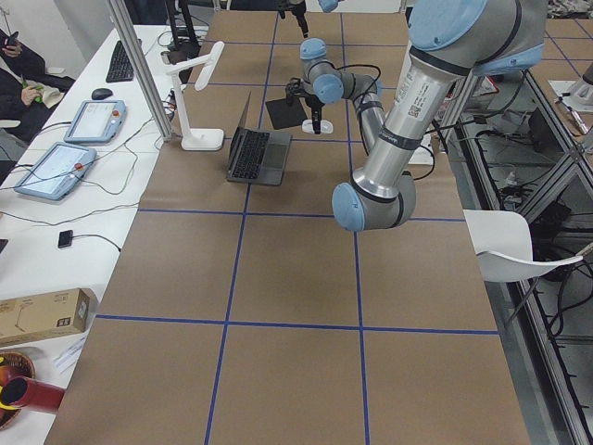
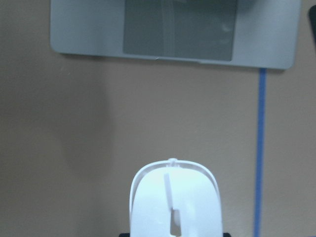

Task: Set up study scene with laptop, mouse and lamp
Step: 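Carry the white mouse with the left gripper over the mouse pad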

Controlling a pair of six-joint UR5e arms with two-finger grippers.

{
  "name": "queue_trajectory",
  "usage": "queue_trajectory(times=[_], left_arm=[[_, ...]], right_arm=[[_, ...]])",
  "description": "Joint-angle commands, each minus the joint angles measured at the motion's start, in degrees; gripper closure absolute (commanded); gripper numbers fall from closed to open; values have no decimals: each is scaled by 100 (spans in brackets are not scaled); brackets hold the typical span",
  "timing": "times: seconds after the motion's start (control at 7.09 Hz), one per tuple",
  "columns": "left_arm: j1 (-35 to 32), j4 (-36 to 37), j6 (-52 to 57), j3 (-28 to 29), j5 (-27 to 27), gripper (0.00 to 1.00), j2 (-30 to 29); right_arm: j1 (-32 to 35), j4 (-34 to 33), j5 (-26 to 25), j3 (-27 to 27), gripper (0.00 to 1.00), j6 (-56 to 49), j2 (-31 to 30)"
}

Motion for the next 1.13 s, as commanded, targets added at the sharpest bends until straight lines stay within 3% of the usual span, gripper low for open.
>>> queue_trajectory(times=[0.0,0.28,0.99], left_arm=[[14,-72,-695,865,237,96,-986],[32,-125,-1092,1866,404,96,-1961],[506,-1793,-1973,4373,1599,98,-3212]], right_arm=[[159,5,100,-55,0,-244,-78],[159,48,83,-29,0,-270,-70],[159,84,83,-37,0,-288,-78]])
